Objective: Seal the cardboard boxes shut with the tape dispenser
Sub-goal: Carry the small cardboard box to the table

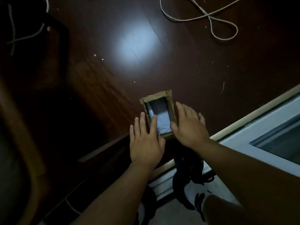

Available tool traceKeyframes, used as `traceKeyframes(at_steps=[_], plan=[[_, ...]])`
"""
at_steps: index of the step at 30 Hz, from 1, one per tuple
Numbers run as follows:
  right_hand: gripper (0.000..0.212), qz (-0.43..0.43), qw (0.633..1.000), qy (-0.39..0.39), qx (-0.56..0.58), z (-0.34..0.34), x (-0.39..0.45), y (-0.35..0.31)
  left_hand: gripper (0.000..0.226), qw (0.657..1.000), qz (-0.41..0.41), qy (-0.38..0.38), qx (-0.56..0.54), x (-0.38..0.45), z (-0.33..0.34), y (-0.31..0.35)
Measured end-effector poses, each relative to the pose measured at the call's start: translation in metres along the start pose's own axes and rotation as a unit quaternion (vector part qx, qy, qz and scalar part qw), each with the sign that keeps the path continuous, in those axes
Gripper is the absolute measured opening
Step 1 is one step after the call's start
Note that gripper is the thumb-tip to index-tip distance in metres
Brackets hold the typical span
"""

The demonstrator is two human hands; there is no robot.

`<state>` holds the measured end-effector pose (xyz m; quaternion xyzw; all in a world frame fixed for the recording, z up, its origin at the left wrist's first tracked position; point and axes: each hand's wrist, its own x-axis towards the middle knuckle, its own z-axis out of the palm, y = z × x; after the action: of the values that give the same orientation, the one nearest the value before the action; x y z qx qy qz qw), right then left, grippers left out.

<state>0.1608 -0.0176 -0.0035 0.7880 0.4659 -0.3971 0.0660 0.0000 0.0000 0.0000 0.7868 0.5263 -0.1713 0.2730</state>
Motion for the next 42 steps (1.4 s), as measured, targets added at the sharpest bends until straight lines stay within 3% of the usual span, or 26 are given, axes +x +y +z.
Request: traceKeyframes(at_steps=[3, 7, 14, 16, 20, 25, 27, 32, 37, 39, 42], plan=[[0.062, 0.047, 0.992, -0.033, 0.114, 0.012, 0.020, 0.002, 0.069, 0.999, -0.040, -0.018, -0.018, 0.011, 0.018, -0.004], [0.025, 0.089, 0.985, -0.081, 0.124, 0.023, 0.036, 0.010, 0.060, 0.998, -0.055, -0.029, -0.030, 0.021, 0.033, -0.005], [0.005, 0.078, 0.989, -0.031, 0.125, 0.000, 0.008, 0.003, 0.062, 1.000, -0.004, -0.016, 0.011, -0.001, -0.002, 0.009], [0.008, 0.065, 0.990, -0.008, 0.123, -0.017, -0.012, 0.002, 0.062, 1.000, 0.012, -0.019, 0.022, -0.015, -0.025, 0.014], [0.007, 0.034, 0.992, 0.030, 0.117, -0.070, -0.058, -0.007, 0.058, 0.992, 0.075, -0.021, 0.096, -0.047, -0.091, 0.025], [0.022, -0.047, 0.987, 0.096, 0.123, -0.164, -0.126, -0.044, 0.027, 0.971, 0.154, 0.088, 0.161, -0.086, -0.211, 0.049], [0.021, -0.058, 0.982, 0.120, 0.134, -0.210, -0.154, -0.064, 0.037, 0.964, 0.172, 0.130, 0.154, -0.104, -0.262, 0.055], [0.015, -0.096, 0.981, 0.111, 0.128, -0.329, -0.223, -0.108, 0.089, 0.973, 0.132, 0.179, 0.068, -0.154, -0.398, 0.053], [0.016, -0.146, 0.980, 0.074, 0.110, -0.439, -0.282, -0.147, 0.115, 0.975, 0.145, 0.132, -0.109, -0.202, -0.516, 0.042], [0.020, -0.169, 0.976, 0.071, 0.118, -0.473, -0.302, -0.165, 0.111, 0.970, 0.149, 0.123, -0.150, -0.218, -0.553, 0.042], [0.027, -0.188, 0.970, 0.087, 0.131, -0.514, -0.329, -0.195, 0.085, 0.966, 0.156, 0.154, -0.138, -0.241, -0.594, 0.045]])
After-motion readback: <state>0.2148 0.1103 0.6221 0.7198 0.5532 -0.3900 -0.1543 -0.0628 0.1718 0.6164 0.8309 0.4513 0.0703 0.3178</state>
